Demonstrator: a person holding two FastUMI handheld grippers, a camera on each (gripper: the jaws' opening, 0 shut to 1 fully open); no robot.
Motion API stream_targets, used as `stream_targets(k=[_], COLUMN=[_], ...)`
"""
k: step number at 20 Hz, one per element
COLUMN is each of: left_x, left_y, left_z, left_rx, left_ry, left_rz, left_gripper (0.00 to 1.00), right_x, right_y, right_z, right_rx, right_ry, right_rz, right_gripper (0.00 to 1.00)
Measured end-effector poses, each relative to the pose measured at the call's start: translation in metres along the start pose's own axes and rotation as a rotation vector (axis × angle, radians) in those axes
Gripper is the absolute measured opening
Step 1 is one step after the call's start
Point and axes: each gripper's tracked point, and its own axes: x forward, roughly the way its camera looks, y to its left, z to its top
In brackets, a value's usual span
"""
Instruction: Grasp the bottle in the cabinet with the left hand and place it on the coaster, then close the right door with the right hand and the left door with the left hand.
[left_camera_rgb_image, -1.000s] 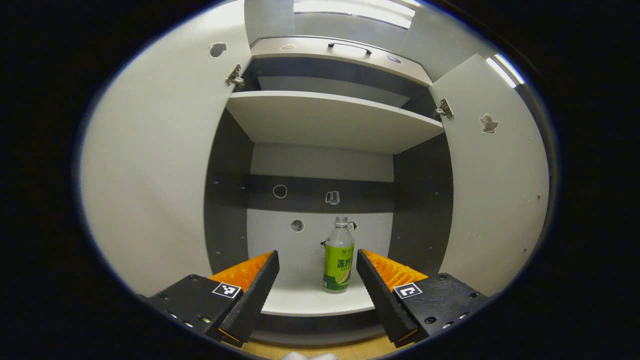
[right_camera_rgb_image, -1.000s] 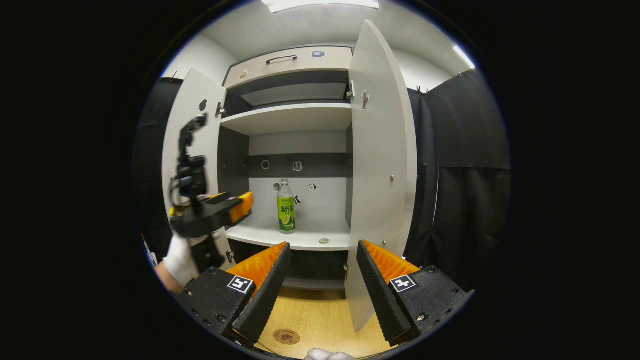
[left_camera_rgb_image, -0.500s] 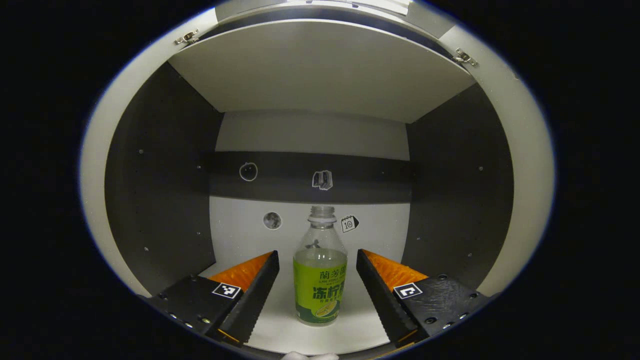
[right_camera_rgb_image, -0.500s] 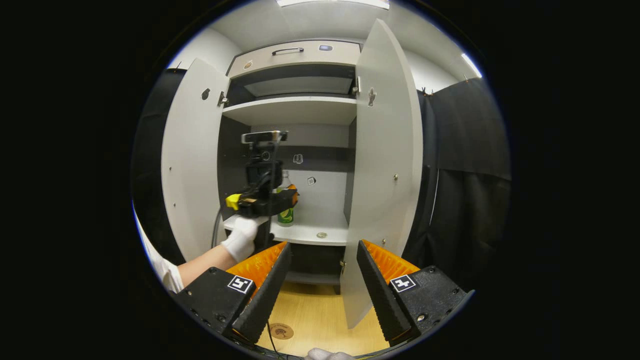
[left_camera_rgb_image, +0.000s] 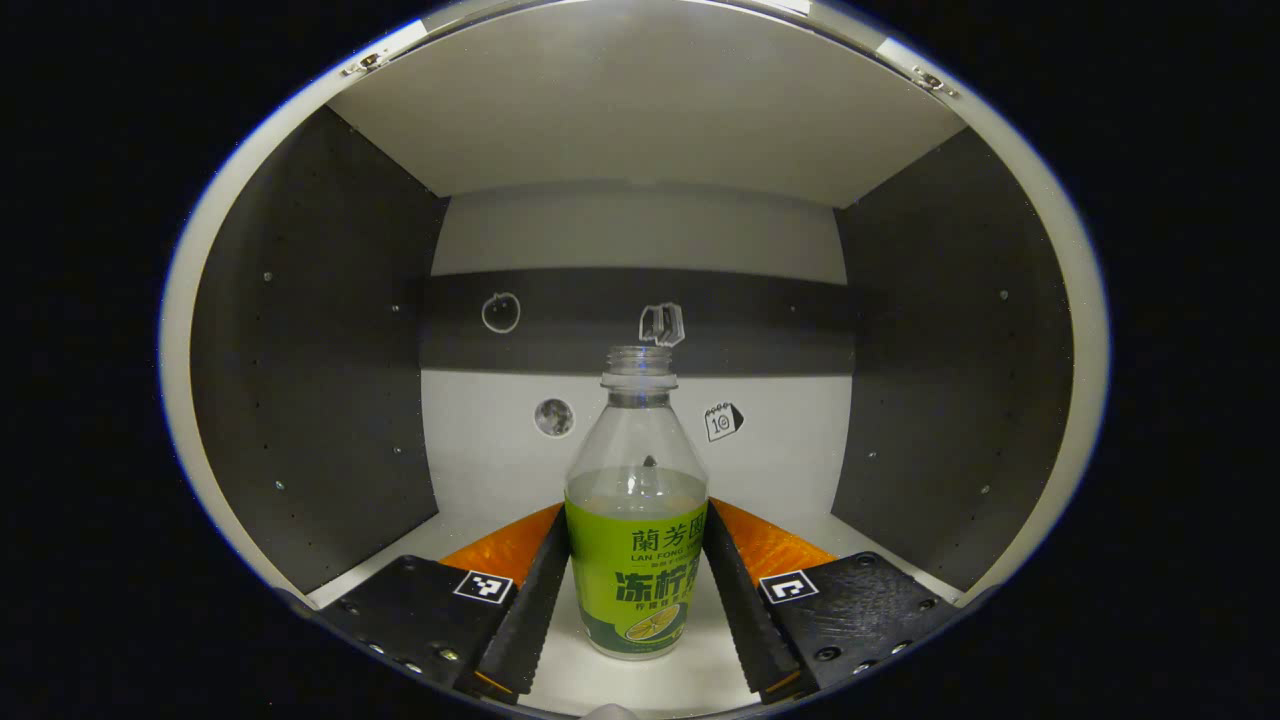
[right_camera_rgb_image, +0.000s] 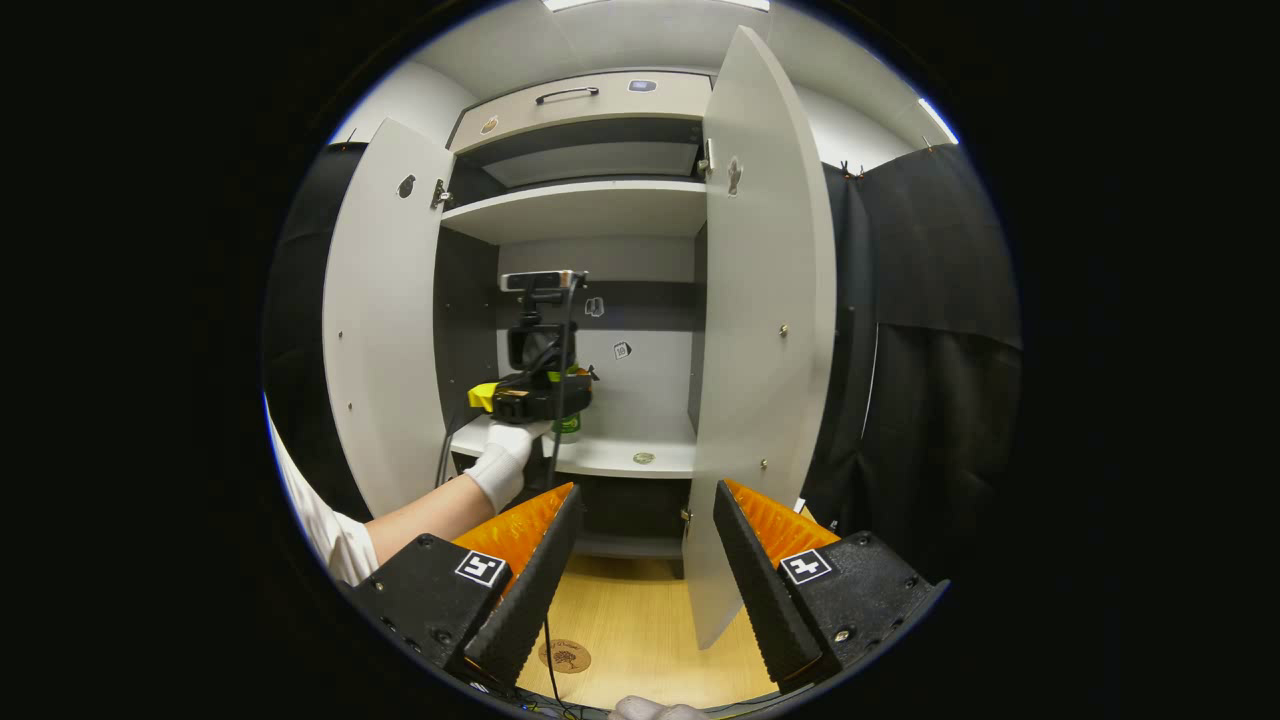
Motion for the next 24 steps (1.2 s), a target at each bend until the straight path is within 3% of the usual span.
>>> stream_targets(k=[5, 9, 13, 19, 22, 24], left_x=[-0.076, -0.149, -0.220, -0.290, -0.316, -0.328], left_y=[-0.004, -0.017, -0.021, -0.021, -0.037, -0.048], left_z=[0.032, 0.015, -0.028, -0.106, -0.146, -0.171], left_rx=[0.013, 0.045, 0.028, 0.038, -0.019, -0.007], left_ry=[-0.084, -0.079, -0.029, 0.049, 0.057, 0.049], left_rz=[-0.074, -0.146, -0.197, -0.257, -0.333, -0.382], left_gripper=[0.74, 0.74, 0.74, 0.74, 0.77, 0.74], right_x=[-0.006, -0.017, -0.031, -0.046, -0.049, -0.051], right_y=[-0.013, -0.016, -0.022, -0.031, -0.033, -0.034], right_z=[-0.004, -0.024, -0.036, -0.052, -0.059, -0.062], right_rx=[0.012, 0.029, 0.040, 0.049, 0.029, 0.013], right_ry=[-0.012, 0.019, 0.037, 0.078, 0.104, 0.118], right_rz=[-0.014, -0.009, -0.009, -0.023, -0.027, -0.029], right_gripper=[0.82, 0.82, 0.82, 0.82, 0.82, 0.82])
